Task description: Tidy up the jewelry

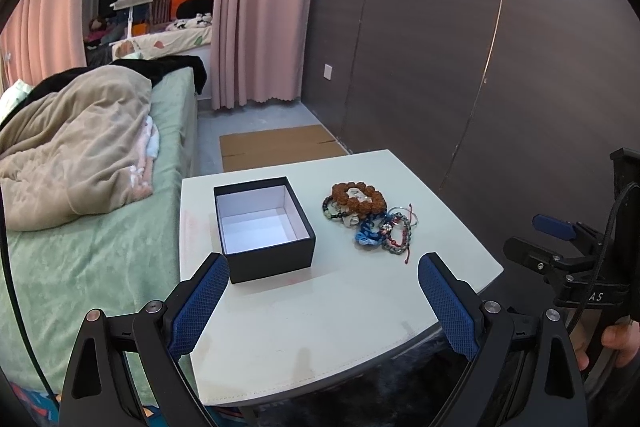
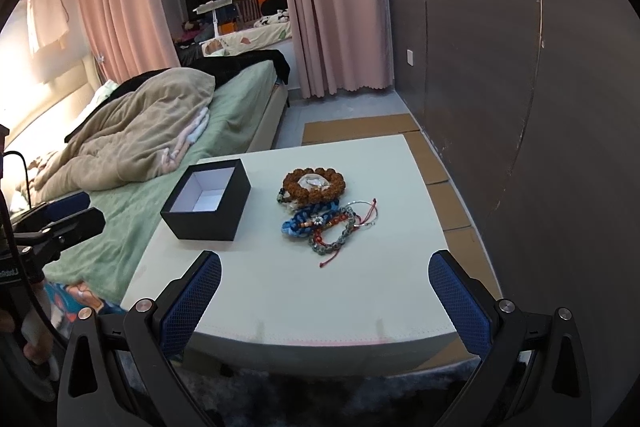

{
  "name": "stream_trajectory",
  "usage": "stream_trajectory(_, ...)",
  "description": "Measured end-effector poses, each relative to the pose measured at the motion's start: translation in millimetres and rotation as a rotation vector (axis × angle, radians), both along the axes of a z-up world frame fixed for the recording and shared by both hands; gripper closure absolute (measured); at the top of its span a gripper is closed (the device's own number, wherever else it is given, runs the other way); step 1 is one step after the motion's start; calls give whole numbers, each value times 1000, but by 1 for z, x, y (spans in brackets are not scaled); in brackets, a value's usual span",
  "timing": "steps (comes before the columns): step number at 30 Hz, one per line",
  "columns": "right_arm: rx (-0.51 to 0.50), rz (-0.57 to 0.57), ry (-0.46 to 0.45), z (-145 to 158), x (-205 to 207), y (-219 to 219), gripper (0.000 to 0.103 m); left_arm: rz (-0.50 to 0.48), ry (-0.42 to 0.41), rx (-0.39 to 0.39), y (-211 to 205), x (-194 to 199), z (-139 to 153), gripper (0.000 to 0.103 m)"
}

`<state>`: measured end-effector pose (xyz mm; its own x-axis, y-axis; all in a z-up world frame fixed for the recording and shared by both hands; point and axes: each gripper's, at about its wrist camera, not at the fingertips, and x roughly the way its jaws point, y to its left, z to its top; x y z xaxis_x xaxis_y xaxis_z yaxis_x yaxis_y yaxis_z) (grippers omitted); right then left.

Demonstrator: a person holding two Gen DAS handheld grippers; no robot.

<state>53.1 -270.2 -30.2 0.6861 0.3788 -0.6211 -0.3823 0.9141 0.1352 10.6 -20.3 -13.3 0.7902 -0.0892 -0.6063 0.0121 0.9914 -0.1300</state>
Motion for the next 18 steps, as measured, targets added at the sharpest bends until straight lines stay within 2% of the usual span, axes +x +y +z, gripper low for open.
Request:
stream_trajectory(9,15,11,-27,-3,2,4,0,-6,12,15,-4,8,-2,7)
stream_trajectory(18,122,-44,66,-12,26,-14,0,-39,47,9,-10,39,-5,7)
